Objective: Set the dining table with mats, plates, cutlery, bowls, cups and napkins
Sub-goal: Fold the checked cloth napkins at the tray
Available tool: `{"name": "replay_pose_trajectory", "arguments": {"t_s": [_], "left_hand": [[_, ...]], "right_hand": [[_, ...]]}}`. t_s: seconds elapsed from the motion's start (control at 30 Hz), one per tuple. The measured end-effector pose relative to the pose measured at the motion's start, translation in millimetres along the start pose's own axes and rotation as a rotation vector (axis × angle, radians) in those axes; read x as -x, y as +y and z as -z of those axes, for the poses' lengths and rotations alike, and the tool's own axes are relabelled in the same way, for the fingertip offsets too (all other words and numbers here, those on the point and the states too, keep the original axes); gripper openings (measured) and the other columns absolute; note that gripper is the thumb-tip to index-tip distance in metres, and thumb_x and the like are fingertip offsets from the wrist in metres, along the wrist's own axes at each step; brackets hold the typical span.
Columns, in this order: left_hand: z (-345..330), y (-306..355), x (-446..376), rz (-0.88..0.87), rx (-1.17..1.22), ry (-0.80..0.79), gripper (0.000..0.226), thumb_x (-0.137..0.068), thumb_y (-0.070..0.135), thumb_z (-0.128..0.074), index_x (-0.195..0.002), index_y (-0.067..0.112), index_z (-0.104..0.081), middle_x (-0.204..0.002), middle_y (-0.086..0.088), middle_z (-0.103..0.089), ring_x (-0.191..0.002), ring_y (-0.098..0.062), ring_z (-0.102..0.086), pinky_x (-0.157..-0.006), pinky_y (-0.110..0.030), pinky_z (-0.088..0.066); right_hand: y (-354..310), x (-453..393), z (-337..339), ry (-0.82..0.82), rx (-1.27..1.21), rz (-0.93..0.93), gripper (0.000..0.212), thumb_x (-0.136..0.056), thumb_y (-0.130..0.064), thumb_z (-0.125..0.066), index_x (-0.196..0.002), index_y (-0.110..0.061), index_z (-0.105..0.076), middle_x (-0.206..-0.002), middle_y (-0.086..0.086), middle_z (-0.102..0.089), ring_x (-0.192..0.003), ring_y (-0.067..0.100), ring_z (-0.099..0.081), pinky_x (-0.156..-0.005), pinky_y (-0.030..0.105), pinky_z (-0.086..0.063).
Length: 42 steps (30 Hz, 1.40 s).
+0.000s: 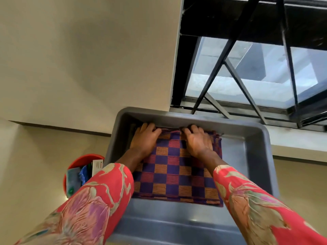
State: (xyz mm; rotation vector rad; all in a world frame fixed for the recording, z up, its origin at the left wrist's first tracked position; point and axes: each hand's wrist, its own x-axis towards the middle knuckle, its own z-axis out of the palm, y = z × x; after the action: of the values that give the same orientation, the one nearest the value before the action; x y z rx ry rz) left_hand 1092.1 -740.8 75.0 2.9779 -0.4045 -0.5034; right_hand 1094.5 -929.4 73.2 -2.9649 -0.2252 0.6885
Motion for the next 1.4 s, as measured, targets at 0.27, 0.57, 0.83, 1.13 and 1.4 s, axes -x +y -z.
{"name": "replay_pose_trajectory", "arguments": {"t_s": [0.27,0.57,0.83,1.13,1.4], "left_hand": [[18.8,-11.6,32.9,-0.046,0.067,0.156,0.024,-0.094,0.022,-0.045,-0.114,0.018,-0.058,-0.111,-0.008,-0.060,-0.112,-0.033,-0.050,-0.101,-0.045,-0.031],[-6.2,3.8,70.6,0.069,0.167,0.084,0.051,-0.090,0.034,-0.057,-0.134,0.010,-0.046,-0.138,-0.015,-0.040,-0.124,-0.036,-0.039,-0.099,-0.044,-0.035],[-47.8,21.7,104.3,-0.203,0.108,-0.354,0.043,-0.082,0.047,-0.062,-0.115,0.021,-0.051,-0.131,-0.001,-0.037,-0.118,-0.022,-0.034,-0.093,-0.033,-0.035],[-50.6,24.1,108.4,-0.191,0.169,-0.283,0.032,-0.090,0.039,-0.056,-0.117,0.023,-0.057,-0.131,-0.001,-0.039,-0.119,-0.021,-0.035,-0.094,-0.034,-0.038],[-50.0,29.0,111.5,-0.293,0.047,-0.240,0.037,-0.091,0.038,-0.054,-0.121,0.017,-0.054,-0.133,-0.006,-0.040,-0.121,-0.026,-0.036,-0.094,-0.036,-0.040]], "right_hand": [[-1.4,22.8,24.0,0.066,0.041,0.004,0.031,-0.093,-0.030,-0.048,-0.122,-0.021,-0.048,-0.126,0.007,-0.040,-0.119,0.028,-0.036,-0.099,0.043,-0.031],[6.5,69.6,-6.7,0.136,-0.066,0.051,0.052,-0.092,-0.043,-0.048,-0.137,-0.020,-0.036,-0.141,0.006,-0.030,-0.125,0.027,-0.031,-0.100,0.042,-0.030],[-10.4,110.4,-62.1,-0.146,-0.020,0.378,0.050,-0.092,-0.048,-0.048,-0.129,-0.014,-0.044,-0.131,0.008,-0.040,-0.114,0.024,-0.040,-0.093,0.034,-0.037],[-14.5,113.4,-67.3,-0.116,0.006,0.400,0.043,-0.094,-0.037,-0.050,-0.130,-0.014,-0.045,-0.133,0.012,-0.040,-0.119,0.028,-0.040,-0.094,0.037,-0.039],[-16.5,116.2,-68.1,-0.068,0.099,0.439,0.041,-0.073,-0.035,-0.076,-0.101,-0.009,-0.062,-0.102,0.018,-0.058,-0.090,0.034,-0.058,-0.066,0.040,-0.052]]}}
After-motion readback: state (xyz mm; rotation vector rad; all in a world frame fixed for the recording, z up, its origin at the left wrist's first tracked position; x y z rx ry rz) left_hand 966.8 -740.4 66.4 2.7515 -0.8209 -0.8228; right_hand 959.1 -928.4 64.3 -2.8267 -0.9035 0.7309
